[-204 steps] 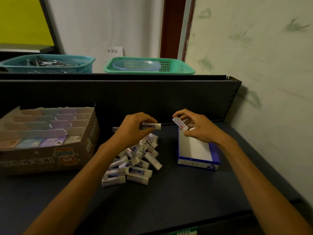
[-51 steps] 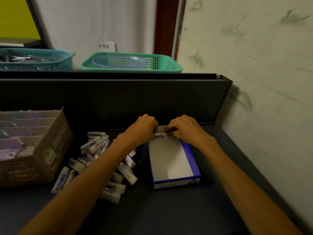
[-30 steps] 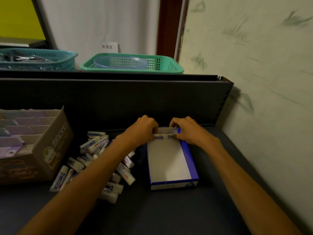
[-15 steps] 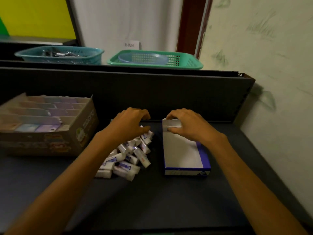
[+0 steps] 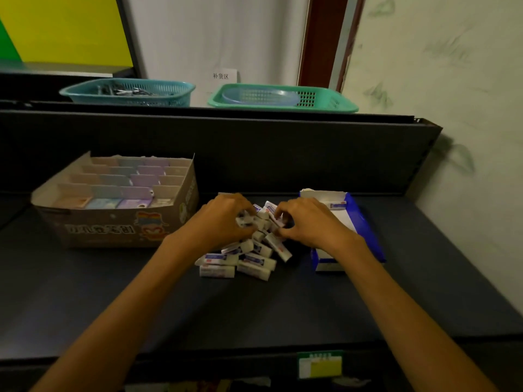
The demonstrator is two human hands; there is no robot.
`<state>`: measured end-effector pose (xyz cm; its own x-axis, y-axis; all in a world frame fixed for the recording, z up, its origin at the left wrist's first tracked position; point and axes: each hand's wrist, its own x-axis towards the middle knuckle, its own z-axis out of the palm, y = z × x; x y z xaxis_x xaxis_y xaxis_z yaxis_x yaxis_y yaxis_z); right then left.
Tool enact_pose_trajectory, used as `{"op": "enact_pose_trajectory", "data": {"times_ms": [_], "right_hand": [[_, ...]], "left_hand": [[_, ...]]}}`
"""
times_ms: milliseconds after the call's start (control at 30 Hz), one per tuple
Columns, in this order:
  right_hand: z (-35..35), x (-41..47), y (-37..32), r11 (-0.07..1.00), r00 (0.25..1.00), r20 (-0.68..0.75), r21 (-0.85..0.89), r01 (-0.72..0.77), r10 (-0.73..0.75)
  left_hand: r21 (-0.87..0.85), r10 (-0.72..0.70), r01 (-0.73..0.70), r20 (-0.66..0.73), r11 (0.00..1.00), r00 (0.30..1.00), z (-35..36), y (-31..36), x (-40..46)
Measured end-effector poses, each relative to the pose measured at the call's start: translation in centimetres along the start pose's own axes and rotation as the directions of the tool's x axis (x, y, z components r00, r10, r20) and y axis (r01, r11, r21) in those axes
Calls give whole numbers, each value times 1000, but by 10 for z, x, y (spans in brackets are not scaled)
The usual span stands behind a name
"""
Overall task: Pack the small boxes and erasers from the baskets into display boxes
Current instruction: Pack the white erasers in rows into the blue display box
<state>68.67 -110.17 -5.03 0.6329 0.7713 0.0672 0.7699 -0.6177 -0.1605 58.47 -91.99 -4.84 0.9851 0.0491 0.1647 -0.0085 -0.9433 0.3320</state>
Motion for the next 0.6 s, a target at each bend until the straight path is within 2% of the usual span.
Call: {"op": "enact_pose_trajectory", "data": {"times_ms": [200, 367, 467, 600], "right_hand": [[5, -9, -8, 997, 998, -15, -44, -58, 58], [11, -9, -6, 994, 995, -24, -56, -98, 97], [12, -9, -3, 992, 991, -23, -12, -129, 129], [2, -9, 3, 983, 990, -54, 135, -124, 132]], "left_hand": [[-60, 36, -38, -25, 997, 999, 3, -7, 1], [-161, -32, 34, 13, 986, 999, 3, -9, 4], [-192, -71, 63, -39, 979, 997, 6, -9, 7], [-219, -130, 114, -59, 969, 990, 6, -5, 11]]}}
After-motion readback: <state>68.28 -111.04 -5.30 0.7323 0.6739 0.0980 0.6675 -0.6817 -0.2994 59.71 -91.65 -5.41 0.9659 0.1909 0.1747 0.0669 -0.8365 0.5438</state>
